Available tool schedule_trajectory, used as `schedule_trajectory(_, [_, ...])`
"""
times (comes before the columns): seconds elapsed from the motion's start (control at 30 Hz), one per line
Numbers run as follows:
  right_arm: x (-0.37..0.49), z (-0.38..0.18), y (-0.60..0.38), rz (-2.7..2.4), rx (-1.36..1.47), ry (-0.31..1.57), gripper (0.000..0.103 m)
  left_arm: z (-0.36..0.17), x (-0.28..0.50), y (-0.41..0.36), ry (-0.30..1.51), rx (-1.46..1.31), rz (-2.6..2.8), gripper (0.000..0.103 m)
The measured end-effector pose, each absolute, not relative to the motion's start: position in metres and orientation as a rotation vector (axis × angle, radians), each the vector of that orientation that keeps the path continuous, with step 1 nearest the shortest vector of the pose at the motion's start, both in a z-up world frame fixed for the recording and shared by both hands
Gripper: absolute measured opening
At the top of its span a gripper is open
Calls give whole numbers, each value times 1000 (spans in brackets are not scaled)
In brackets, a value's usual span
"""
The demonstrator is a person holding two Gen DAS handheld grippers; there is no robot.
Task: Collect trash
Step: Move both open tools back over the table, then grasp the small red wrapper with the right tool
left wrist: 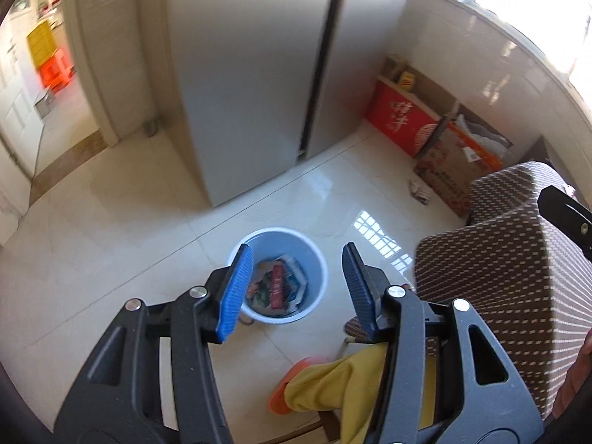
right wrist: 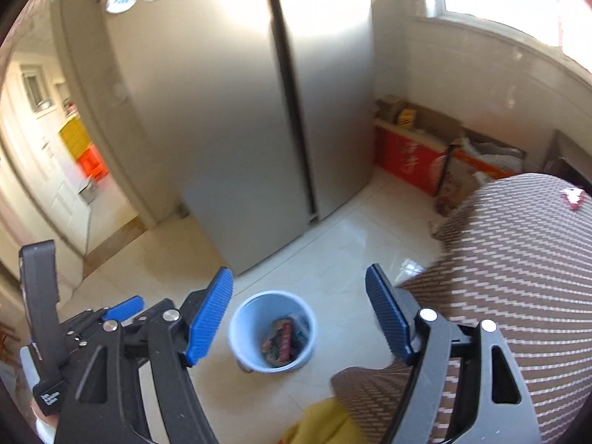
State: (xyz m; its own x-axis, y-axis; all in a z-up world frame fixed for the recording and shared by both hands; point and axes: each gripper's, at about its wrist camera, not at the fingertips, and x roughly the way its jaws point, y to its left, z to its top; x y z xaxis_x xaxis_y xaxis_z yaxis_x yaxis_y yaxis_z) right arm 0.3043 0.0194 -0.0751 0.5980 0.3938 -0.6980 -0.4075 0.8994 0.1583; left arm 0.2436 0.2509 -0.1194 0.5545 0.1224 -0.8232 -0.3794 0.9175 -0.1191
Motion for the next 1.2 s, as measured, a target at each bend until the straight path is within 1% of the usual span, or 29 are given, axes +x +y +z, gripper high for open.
schedule_trajectory(0.2, [324,-61,-64,308,34,777,73,-94,271,193,895,-240,172,55])
schedule_trajectory(0.27, [332,-59,-95,254,60,776,74,-86,282,171,885,-219,123,57])
schedule_trajectory(0.4, [350,-58,-155,129,79,772,76,-75,309,125,878,-174,37,58])
schedule_trajectory(0.57, [383,-63,-221,24,133,807,76,-69,342,77,881,-153,-70,64])
schedule_trajectory(0.77, [431,-73,-276,-44,185,854,76,-66,385,19,901,-117,-169,65])
schedule_trajectory(0.9, [466,-80,-305,-55,222,883,76,-67,415,-5,915,-121,-206,67])
schedule_trajectory(1.13, [530,-94,-335,-99,267,910,76,-75,451,-20,937,-141,-223,68])
schedule_trajectory(1.17, [538,-96,-337,-103,273,916,75,-77,454,-20,939,-154,-236,68])
schedule_trajectory(1.2, [544,-98,-339,-102,283,915,71,-78,457,-20,936,-171,-250,68])
